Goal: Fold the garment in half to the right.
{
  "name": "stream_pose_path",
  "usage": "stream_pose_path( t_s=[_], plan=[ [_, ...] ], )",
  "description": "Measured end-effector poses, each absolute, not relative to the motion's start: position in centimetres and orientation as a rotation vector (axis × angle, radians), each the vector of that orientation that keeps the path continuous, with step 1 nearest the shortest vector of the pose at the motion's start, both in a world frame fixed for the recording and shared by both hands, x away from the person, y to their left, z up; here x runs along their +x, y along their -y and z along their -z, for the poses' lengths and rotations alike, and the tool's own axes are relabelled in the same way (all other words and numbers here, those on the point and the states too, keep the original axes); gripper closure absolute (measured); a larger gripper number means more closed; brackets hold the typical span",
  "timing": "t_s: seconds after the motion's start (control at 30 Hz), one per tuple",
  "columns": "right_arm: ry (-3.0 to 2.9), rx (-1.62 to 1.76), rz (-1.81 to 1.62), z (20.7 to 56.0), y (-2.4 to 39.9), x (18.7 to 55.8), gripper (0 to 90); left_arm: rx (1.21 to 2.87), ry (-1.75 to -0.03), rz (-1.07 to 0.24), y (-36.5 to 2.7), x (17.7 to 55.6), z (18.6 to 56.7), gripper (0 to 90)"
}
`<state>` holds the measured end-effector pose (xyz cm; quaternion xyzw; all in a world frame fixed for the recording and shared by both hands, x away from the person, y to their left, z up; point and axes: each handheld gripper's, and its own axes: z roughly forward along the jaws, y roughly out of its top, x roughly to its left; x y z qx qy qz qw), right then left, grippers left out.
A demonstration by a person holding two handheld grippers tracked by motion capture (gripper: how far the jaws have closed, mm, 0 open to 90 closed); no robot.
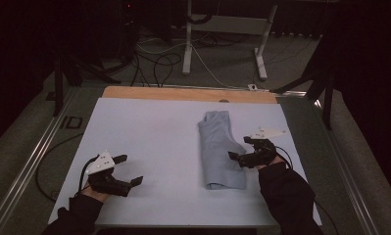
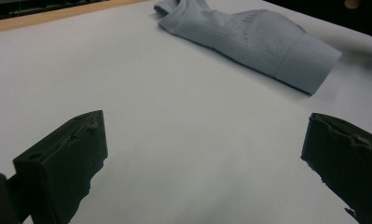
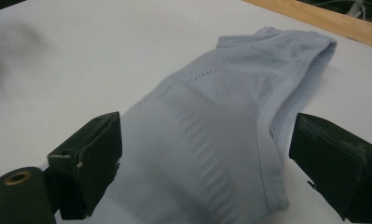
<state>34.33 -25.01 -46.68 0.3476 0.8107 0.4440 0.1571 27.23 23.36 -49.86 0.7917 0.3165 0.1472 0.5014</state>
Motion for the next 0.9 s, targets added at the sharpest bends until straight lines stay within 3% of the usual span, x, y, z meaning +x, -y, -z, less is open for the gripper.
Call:
stream_pose_path(
  t_s=[0.9],
  plan=[
    [-2.200,1.118,-1.291,51.9,30.4,28.4,9.0,1.922,-0.846,-0.394,-25.8,25.6,51.6,0.7]
  ],
)
